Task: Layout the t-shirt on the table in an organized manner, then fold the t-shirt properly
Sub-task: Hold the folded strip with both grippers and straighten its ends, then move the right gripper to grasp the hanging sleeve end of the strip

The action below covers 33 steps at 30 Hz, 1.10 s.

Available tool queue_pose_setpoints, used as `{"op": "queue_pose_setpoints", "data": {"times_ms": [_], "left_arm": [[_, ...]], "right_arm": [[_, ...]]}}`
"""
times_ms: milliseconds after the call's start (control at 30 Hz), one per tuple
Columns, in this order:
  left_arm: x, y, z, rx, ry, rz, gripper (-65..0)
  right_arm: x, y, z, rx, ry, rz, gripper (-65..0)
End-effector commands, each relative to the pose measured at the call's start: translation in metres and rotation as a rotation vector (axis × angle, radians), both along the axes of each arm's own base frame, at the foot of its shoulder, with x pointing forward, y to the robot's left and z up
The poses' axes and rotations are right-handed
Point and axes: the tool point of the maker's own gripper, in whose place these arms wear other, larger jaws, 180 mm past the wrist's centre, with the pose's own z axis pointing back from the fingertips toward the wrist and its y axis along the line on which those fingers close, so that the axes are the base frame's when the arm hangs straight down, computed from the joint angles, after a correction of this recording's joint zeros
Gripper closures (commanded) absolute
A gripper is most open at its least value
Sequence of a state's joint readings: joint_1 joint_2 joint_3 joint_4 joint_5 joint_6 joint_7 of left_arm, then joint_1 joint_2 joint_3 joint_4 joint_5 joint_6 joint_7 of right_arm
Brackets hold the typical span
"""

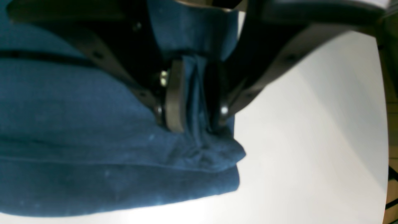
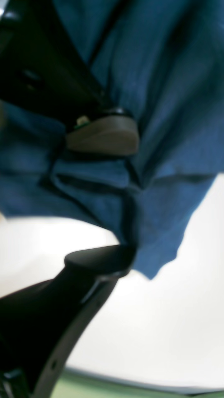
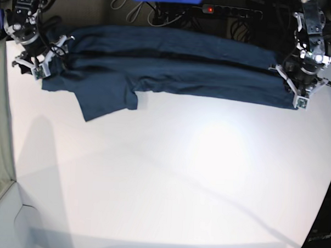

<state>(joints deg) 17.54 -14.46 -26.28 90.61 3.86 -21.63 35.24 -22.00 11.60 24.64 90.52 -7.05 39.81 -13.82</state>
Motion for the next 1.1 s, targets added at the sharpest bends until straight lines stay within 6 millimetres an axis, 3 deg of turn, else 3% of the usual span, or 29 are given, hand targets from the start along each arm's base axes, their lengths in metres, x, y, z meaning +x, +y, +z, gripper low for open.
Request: {"op": "queue_pose_setpoints", "data": {"times_ms": [0,267,500,633,967,1067], "left_arm": [[0.009,0.007,0.012,0.021,-0.041,0.004,-14.2],[0.028,0.006,0.023,0.016,-0.086,0.007,-14.2],[0.042,0.003,0.012,-0.032,-0.084,0.047,-14.3],[0.043,-0.002,0.012,-0.043,-0.090,0.050,-14.3],[0.040,0.004,0.012,-0.047,-0.094,0.070,-14.4],[0.036,0.010,0.012,-0.059,-0.103,0.113,-18.8]], "right_arm": [[0.004,-0.007,-0.001,-0.018,0.011,0.001,-46.4],[0.052,-0.033,-0.003,-0.006,-0.024,-0.046,-46.4],[0.085,-0.054,0.014,-0.026,-0.073,-0.062,-46.4],[0.091,-0.064,0.036,-0.073,-0.122,-0.053,-46.4],[0.082,-0.080,0.078,-0.155,-0.212,-0.073,-46.5],[0.085,-0.075,0.092,-0.161,-0.253,-0.081,-46.5]]}}
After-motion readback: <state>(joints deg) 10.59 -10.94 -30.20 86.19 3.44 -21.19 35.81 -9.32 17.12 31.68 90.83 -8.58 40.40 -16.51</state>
